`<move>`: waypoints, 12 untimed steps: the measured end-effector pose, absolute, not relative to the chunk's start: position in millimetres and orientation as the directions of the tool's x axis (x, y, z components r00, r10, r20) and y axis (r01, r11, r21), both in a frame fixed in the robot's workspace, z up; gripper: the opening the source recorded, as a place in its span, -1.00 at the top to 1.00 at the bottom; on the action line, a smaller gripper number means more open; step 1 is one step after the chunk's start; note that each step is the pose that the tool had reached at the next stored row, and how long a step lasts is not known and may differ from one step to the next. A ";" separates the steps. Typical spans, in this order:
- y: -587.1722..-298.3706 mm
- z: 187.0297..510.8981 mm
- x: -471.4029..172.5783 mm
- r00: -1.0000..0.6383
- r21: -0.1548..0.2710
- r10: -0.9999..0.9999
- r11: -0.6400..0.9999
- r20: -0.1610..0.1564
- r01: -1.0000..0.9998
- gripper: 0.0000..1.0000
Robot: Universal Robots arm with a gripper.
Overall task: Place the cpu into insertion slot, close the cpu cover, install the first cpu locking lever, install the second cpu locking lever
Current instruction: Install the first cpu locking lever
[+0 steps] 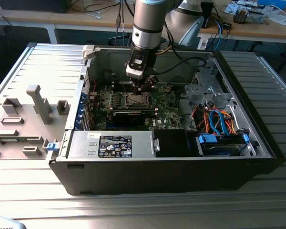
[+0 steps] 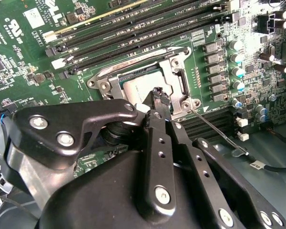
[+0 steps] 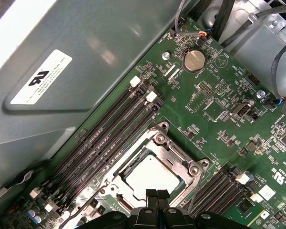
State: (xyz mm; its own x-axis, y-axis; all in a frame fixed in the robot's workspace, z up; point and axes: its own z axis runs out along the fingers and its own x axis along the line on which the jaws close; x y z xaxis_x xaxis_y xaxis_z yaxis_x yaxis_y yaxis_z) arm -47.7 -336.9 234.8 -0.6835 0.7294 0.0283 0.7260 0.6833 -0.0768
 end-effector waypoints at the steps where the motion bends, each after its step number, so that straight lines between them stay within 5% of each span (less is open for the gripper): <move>1: -336.9 234.8 -47.7 -0.684 -0.077 0.729 0.684 0.028 0.725 0.79; 12: -336.9 234.8 -47.7 -0.694 -0.077 0.719 0.694 0.028 0.716 0.79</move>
State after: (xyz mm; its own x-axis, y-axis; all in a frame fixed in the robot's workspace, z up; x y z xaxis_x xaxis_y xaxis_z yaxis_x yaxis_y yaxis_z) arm -47.7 -336.9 234.8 -0.6943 0.7192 0.0283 0.7158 0.6940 -0.0769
